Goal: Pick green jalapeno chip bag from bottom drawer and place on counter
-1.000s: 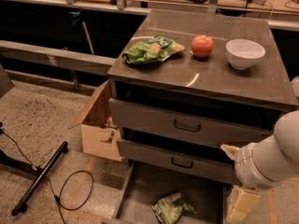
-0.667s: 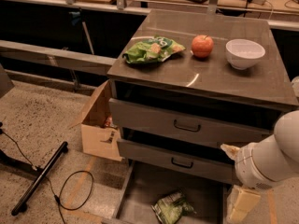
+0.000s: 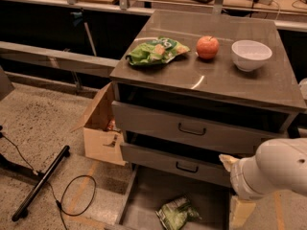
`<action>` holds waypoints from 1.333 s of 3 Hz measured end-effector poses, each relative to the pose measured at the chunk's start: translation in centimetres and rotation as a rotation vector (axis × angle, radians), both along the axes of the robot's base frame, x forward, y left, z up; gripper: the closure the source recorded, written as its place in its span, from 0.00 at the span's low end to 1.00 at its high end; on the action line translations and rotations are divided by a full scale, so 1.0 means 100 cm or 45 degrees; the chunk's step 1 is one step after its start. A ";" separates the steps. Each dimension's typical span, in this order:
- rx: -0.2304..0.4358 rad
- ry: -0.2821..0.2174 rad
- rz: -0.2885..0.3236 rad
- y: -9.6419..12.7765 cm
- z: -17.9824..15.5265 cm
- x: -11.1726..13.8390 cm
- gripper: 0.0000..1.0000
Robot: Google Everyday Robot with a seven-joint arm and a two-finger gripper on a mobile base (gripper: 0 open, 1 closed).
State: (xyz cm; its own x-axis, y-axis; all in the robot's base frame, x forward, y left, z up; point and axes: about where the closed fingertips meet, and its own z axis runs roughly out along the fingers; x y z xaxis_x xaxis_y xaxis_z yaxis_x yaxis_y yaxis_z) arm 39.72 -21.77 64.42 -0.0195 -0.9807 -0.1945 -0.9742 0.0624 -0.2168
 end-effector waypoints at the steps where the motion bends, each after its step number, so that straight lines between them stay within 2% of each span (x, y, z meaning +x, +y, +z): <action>1: -0.094 -0.077 0.133 0.002 -0.041 0.011 0.00; 3: -0.132 -0.113 0.403 0.020 -0.112 0.021 0.00; 4: -0.134 -0.115 0.425 0.023 -0.118 0.023 0.00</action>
Offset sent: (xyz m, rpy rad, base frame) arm 0.0143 0.0161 -0.1210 -0.1152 -0.1075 0.3952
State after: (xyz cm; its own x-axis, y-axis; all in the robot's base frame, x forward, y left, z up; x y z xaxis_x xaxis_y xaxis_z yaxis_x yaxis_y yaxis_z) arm 42.03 -19.47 52.61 0.3182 -0.9447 -0.0788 -0.9137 -0.2835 -0.2911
